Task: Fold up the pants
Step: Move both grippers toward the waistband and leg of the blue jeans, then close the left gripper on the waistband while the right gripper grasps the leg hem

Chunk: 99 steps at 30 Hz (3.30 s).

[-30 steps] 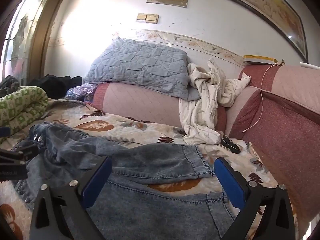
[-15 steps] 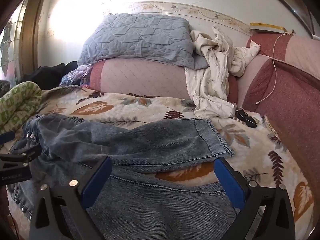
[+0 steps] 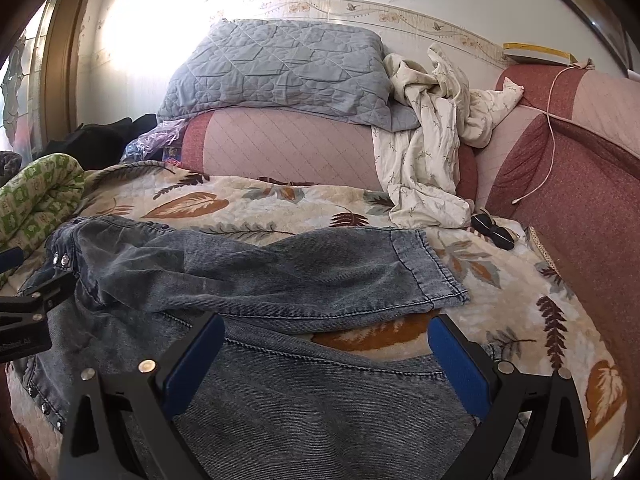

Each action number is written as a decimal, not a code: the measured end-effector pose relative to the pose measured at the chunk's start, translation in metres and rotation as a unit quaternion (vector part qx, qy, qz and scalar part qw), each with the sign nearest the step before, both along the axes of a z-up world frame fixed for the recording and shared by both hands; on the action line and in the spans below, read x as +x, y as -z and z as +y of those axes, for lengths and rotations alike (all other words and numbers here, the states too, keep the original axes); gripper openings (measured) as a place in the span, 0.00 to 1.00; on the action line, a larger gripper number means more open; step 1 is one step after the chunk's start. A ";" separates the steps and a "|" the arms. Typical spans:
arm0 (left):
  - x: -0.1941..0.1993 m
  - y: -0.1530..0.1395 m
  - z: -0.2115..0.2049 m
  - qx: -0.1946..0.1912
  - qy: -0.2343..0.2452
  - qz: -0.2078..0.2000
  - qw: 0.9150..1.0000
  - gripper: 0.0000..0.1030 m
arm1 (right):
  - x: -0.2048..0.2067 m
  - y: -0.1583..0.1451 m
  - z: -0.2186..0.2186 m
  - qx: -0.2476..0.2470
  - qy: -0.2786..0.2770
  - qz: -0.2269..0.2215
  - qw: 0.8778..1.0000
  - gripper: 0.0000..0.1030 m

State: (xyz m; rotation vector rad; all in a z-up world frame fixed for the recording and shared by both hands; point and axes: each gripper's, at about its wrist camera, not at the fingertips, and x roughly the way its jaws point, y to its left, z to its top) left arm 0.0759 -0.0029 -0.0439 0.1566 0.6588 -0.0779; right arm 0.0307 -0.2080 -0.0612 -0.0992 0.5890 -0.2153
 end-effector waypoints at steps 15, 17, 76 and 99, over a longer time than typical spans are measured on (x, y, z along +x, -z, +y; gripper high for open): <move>0.001 -0.004 0.016 -0.020 -0.025 -0.006 0.999 1.00 | 0.000 0.000 -0.002 0.000 0.001 0.002 1.000 1.00; 0.002 -0.005 0.018 -0.020 -0.031 -0.009 0.999 1.00 | -0.001 0.000 -0.002 0.001 0.001 0.001 1.000 1.00; 0.233 0.038 0.167 -0.112 -0.155 0.186 0.964 1.00 | 0.207 -0.013 -0.183 0.050 0.081 0.072 0.993 1.00; 0.238 0.050 0.142 -0.183 -0.056 0.198 0.961 0.09 | 0.246 0.040 -0.240 0.153 0.107 0.134 0.973 0.90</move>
